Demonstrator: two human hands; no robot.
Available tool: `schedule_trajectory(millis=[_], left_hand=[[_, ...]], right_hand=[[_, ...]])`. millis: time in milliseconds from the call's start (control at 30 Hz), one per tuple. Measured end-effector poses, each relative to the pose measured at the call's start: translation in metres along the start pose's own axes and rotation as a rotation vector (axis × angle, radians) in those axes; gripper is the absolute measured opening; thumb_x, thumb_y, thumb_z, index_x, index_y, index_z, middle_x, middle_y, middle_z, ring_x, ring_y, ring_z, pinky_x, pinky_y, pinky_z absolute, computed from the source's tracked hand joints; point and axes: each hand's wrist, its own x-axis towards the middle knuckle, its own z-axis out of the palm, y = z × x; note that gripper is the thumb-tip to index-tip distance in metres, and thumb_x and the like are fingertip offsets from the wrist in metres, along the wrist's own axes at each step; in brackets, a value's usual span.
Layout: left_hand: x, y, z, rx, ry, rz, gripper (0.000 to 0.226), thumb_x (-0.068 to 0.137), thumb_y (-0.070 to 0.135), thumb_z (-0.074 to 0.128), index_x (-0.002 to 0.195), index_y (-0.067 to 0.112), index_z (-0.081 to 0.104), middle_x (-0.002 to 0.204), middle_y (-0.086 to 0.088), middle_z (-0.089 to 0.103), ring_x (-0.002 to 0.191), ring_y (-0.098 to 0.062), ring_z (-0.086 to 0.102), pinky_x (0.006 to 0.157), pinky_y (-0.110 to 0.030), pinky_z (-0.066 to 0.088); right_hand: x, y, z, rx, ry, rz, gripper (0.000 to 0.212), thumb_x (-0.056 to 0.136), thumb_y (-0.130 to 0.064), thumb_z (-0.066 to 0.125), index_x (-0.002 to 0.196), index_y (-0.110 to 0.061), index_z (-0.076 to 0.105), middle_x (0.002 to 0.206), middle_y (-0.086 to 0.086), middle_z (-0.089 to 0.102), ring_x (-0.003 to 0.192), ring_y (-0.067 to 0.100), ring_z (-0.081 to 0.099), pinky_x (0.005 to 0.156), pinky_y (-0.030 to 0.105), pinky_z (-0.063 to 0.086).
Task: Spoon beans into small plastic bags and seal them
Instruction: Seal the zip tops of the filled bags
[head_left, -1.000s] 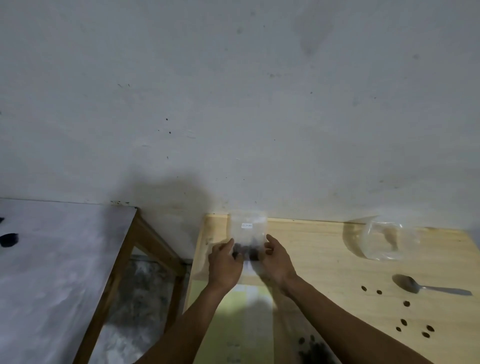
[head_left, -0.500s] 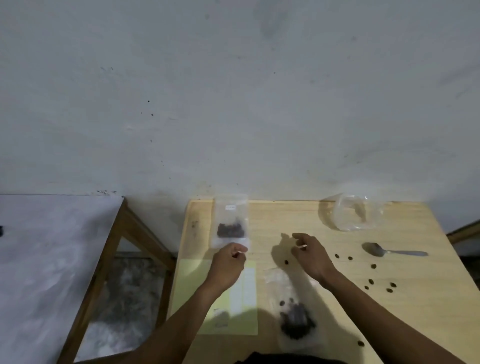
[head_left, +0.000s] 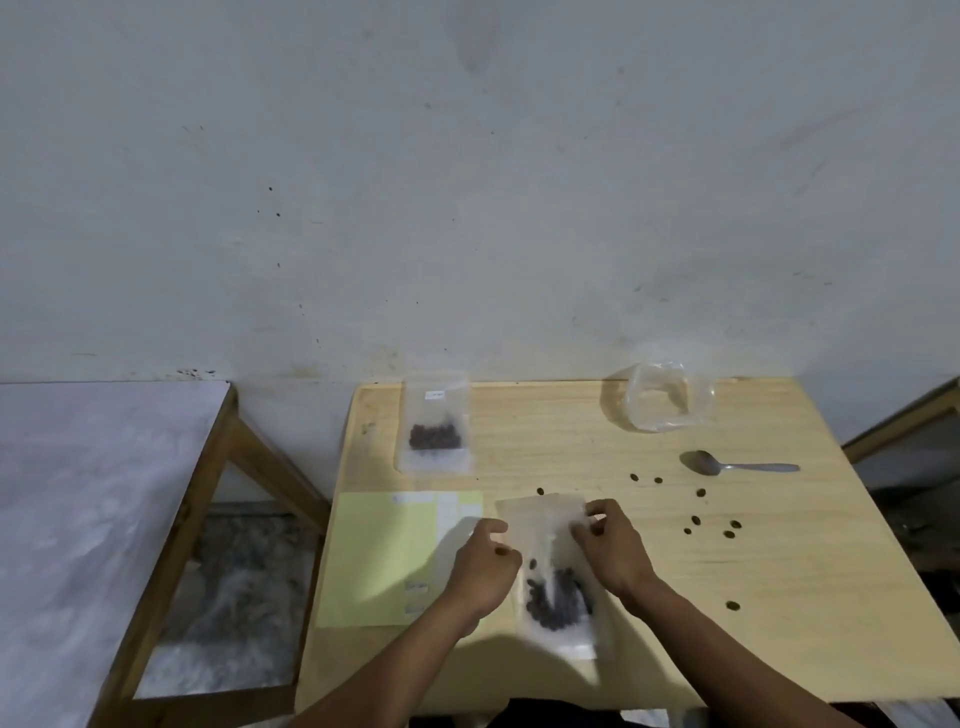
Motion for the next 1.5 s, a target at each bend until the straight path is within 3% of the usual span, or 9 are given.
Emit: schedule_trajectory(millis=[200,400,533,700,800,1067,1300,1400,1500], left_hand=[[-0.018,-0.003,-0.014,-0.157,0.219,0.197,0.016,0.094,0.019,0.058,0.105,0.030,0.057,0.091,0.001,0.061,0.078,-0.014,0.059,0.064,-0.020,0.045],[-0.044,-0.021,-0.053,-0.251,0.365,0.280,0.024,0.095,0.019,0.059,0.113,0.036,0.058,0.097,0.006,0.068,0.077,-0.003,0.067,0.057,-0.014,0.050],[-0.058,-0.043,-0.086,-0.377,0.488,0.289,0.025,0.094,0.012,0.060,0.109,0.033,0.062,0.092,0.000,0.075,0.081,-0.012,0.072,0.065,-0.030,0.057],[-0.078,-0.066,-0.130,-0.496,0.572,0.288,0.025,0.096,0.007,0.056,0.112,0.025,0.060,0.096,-0.005,0.073,0.082,-0.023,0.073,0.074,-0.042,0.058],[-0.085,-0.075,-0.147,-0.516,0.670,0.299,0.026,0.096,0.008,0.057,0.107,0.031,0.061,0.096,-0.007,0.073,0.079,-0.024,0.074,0.073,-0.044,0.058],[-0.094,-0.080,-0.162,-0.550,0.692,0.307,0.025,0.096,0.010,0.057,0.108,0.031,0.060,0.097,-0.007,0.074,0.079,-0.022,0.074,0.072,-0.040,0.058],[-0.091,-0.066,-0.156,-0.529,0.643,0.319,0.023,0.096,0.010,0.057,0.107,0.030,0.059,0.094,-0.002,0.075,0.079,-0.019,0.073,0.071,-0.036,0.058],[-0.083,-0.054,-0.150,-0.467,0.630,0.341,0.015,0.099,0.015,0.051,0.110,0.022,0.057,0.089,0.004,0.075,0.075,-0.010,0.071,0.059,-0.023,0.055],[-0.077,-0.036,-0.141,-0.438,0.592,0.379,0.017,0.098,0.013,0.052,0.110,0.024,0.057,0.084,0.010,0.074,0.070,-0.018,0.063,0.055,-0.024,0.050]], right_hand=[[-0.007,-0.020,0.004,0.384,-0.107,0.058,0.016,0.094,-0.020,0.061,0.081,-0.012,0.057,0.064,0.005,0.057,0.059,0.019,0.050,0.058,0.032,0.041],[-0.015,-0.055,0.038,0.456,-0.266,-0.005,0.016,0.094,-0.022,0.063,0.087,-0.008,0.061,0.074,0.008,0.059,0.066,0.020,0.055,0.064,0.032,0.047],[-0.024,-0.067,0.069,0.470,-0.363,-0.008,0.028,0.098,-0.029,0.055,0.096,-0.004,0.067,0.083,0.006,0.067,0.075,0.020,0.062,0.070,0.029,0.048],[-0.025,-0.054,0.114,-0.098,-0.365,-0.360,0.020,0.095,-0.019,0.056,0.108,-0.009,0.069,0.097,0.001,0.066,0.084,0.011,0.059,0.069,0.011,0.040],[-0.027,-0.049,0.136,-0.396,-0.387,-0.511,0.024,0.094,-0.027,0.051,0.107,-0.018,0.068,0.103,0.001,0.065,0.091,0.014,0.059,0.074,0.018,0.036],[-0.026,-0.052,0.164,-0.618,-0.315,-0.621,0.013,0.083,-0.022,0.049,0.081,-0.022,0.062,0.093,0.003,0.058,0.087,0.026,0.056,0.069,0.035,0.048],[-0.021,-0.066,0.140,-0.185,-0.298,-0.459,0.013,0.091,-0.017,0.055,0.078,-0.016,0.056,0.071,-0.003,0.059,0.062,0.008,0.050,0.059,0.024,0.039],[-0.021,-0.085,0.112,0.034,-0.235,-0.459,0.015,0.094,-0.019,0.058,0.083,-0.010,0.061,0.077,0.011,0.064,0.065,0.015,0.055,0.065,0.031,0.045],[-0.026,-0.112,0.084,0.172,-0.232,-0.486,0.012,0.094,-0.015,0.057,0.088,-0.009,0.066,0.080,0.004,0.065,0.072,0.014,0.058,0.074,0.032,0.050]])
